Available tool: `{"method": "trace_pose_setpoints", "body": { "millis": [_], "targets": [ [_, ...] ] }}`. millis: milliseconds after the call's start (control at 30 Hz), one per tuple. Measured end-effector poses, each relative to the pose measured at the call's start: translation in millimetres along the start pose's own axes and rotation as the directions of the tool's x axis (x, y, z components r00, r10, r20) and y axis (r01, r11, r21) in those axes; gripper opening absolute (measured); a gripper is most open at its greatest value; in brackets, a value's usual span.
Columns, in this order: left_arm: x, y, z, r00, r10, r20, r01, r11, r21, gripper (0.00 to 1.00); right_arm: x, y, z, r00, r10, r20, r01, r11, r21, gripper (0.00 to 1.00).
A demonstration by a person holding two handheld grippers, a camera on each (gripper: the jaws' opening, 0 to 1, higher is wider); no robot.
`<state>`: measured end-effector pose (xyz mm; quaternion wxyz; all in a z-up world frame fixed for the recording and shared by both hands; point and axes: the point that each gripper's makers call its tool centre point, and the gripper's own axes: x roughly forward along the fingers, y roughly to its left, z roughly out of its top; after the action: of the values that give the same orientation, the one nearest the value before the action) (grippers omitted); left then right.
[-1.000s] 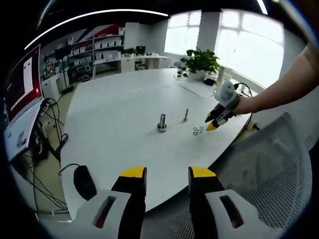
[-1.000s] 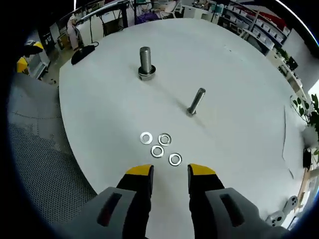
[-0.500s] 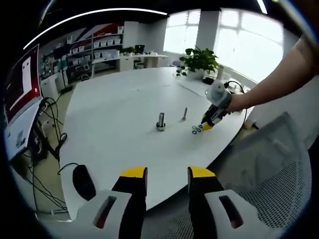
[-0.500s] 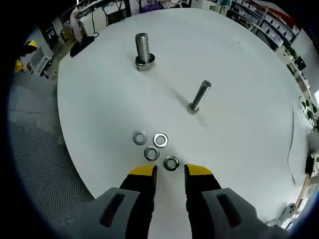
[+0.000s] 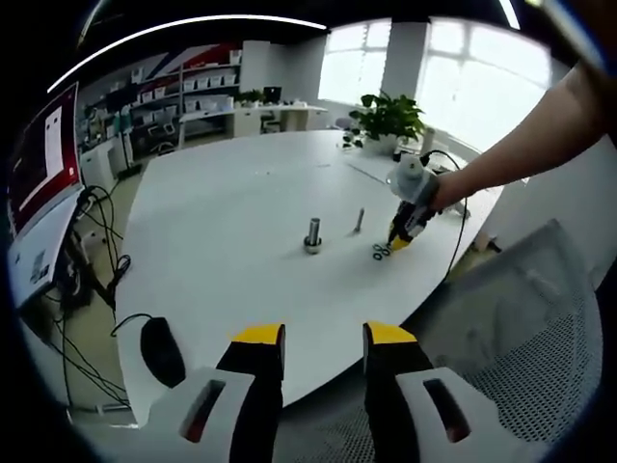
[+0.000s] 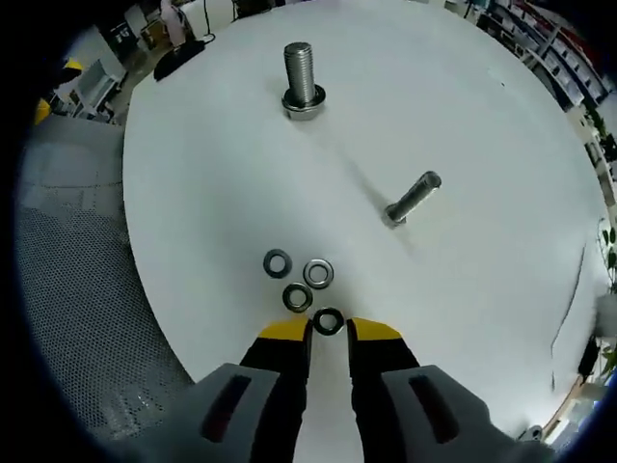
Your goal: Place the washer onto the threaded stud by aligning its center hole with the stud, sliding it down to the base, and recovering from edge contact or off-axis alignment until the washer reaches the visible bottom stop.
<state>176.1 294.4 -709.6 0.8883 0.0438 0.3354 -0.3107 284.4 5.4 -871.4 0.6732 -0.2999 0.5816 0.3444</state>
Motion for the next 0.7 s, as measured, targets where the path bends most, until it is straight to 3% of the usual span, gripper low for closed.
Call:
{"method": "trace_pose_setpoints", "body": {
  "millis": [167, 333, 367, 700],
  "targets": [
    [0.0, -0.2, -0.9, 1.000, -0.001, -0.005, 0.001, 1.000, 0.001, 0.30, 1.8, 0.0, 0.6, 0.997, -0.008, -0.072, 0.004, 0.998, -0.056, 0.17],
    [0.0, 1.1, -0.9, 1.000, 0.005, -0.003, -0.005, 1.000, 0.000, 0.30, 0.3, 1.0, -0.6, 0.995, -0.018, -0.093, 0.013, 0.999, -0.048, 0.15],
    [0.0, 1.1, -0.9, 1.000, 0.005, -0.003, -0.005, 1.000, 0.000, 0.30, 0.7, 0.1, 2.3, 0.996, -0.023, -0.081, 0.015, 0.996, -0.093, 0.15],
    [0.3, 1.3, -1.5, 1.000, 0.006, -0.008, -0.006, 1.000, 0.001, 0.30, -3.0, 4.4, -0.1, 0.997, -0.057, -0.050, 0.054, 0.997, -0.057, 0.14]
  ]
}}
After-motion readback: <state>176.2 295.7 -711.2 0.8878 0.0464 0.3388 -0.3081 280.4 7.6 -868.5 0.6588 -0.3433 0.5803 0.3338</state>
